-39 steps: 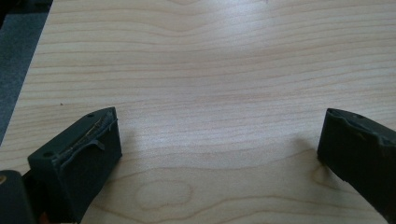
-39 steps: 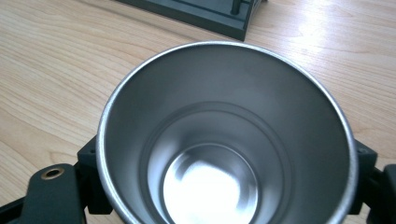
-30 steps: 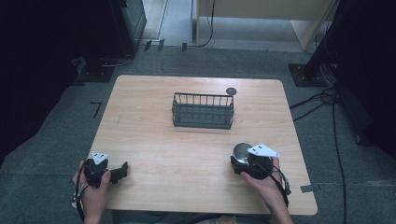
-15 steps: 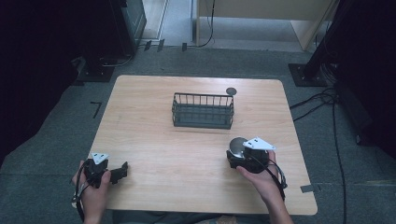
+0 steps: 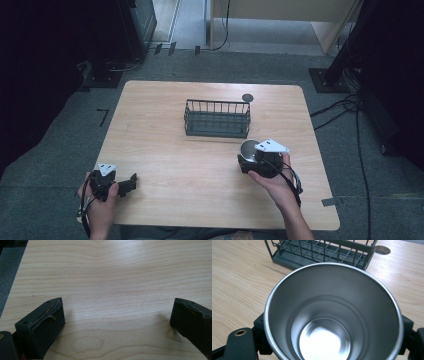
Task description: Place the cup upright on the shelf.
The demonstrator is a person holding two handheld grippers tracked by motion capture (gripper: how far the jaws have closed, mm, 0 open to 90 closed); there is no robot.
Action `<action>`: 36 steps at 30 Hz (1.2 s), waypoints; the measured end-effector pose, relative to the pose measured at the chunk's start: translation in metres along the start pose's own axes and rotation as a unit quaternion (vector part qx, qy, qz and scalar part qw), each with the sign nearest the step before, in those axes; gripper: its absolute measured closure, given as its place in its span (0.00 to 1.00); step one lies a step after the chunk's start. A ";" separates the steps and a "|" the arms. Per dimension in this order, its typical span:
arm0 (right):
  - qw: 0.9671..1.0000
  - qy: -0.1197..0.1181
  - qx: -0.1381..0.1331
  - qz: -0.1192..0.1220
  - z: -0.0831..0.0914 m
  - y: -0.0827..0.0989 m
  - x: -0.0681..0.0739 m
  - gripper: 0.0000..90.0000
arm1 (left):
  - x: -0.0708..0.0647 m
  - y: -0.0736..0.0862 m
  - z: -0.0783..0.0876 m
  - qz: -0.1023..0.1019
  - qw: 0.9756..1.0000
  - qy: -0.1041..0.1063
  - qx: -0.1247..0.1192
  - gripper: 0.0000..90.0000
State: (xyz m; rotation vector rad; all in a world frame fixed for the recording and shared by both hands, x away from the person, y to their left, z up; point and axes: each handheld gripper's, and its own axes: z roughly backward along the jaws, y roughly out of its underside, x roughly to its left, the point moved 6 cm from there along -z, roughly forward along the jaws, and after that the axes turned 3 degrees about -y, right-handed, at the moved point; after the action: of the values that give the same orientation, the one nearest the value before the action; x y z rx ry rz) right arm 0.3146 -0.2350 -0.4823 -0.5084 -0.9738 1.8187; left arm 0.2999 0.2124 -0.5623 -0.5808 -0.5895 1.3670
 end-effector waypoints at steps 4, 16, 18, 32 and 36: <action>1.000 -0.001 -0.002 0.003 -0.002 -0.006 0.002 0.20 | 0.000 0.000 0.000 0.000 1.000 0.000 0.000 0.00; 1.000 -0.008 -0.009 0.012 -0.006 -0.031 0.007 0.20 | 0.000 0.000 0.000 0.000 1.000 0.000 0.000 0.00; 1.000 -0.009 -0.012 0.014 -0.006 -0.036 0.008 0.20 | 0.000 0.000 0.000 0.000 1.000 0.000 0.000 0.00; 1.000 -0.014 -0.016 0.019 -0.015 -0.063 0.008 0.20 | 0.000 0.000 0.000 0.002 1.000 0.000 -0.001 0.00; 1.000 -0.013 -0.019 0.021 -0.017 -0.072 0.007 0.20 | 0.000 0.000 0.000 0.001 1.000 0.000 -0.001 0.00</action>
State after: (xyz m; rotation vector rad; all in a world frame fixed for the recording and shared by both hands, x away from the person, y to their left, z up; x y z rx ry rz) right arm 0.3632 -0.2073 -0.4342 -0.5342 -1.0239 1.8501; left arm 0.3000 0.2122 -0.5623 -0.5827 -0.5900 1.3683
